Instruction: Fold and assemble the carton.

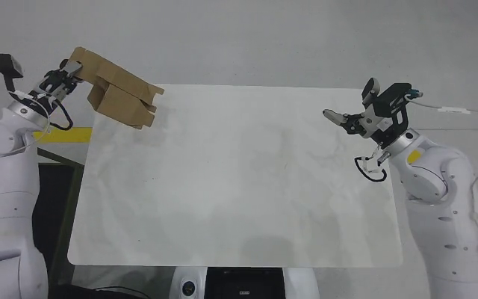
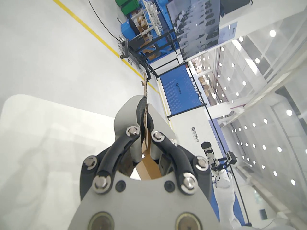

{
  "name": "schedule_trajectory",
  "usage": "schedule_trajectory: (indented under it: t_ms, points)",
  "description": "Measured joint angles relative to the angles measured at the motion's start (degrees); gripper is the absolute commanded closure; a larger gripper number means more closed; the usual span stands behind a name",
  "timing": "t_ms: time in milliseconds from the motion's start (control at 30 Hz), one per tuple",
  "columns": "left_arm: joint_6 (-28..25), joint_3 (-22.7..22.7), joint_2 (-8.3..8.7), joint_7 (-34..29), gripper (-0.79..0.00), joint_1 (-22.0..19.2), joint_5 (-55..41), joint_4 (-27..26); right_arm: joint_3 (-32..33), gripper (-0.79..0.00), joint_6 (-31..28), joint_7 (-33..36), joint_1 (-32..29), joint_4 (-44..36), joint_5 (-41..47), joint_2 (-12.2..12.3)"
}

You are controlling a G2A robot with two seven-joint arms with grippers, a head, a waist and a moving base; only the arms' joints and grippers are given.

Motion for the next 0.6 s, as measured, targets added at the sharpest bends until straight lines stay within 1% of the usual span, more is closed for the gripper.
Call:
schedule_trajectory:
  t_ms: [100,200,333,433,600]
  points:
    - [-0.36,2.55,-0.34,-2.65,0.000,-2.65,0.96,-0.25,0.00,-0.785,0.00,0.00,0.00,0.00,0.00,0.00]
    - [-1.69,5.58,-0.76,-7.09,0.000,-5.56,1.36,-0.51,0.00,-0.785,0.00,0.00,0.00,0.00,0.00,0.00]
    - [-4.54,9.67,-1.56,-14.22,0.000,-8.64,-1.37,-0.62,0.00,-0.785,0.00,0.00,0.00,0.00,0.00,0.00]
    - [-6.23,12.38,-2.18,-17.72,0.000,-9.84,-3.12,-0.74,0.00,-0.785,0.00,0.00,0.00,0.00,0.00,0.00]
    - [-6.52,17.14,-3.40,-21.68,0.000,-10.75,-6.10,-1.38,0.00,-0.785,0.00,0.00,0.00,0.00,0.00,0.00]
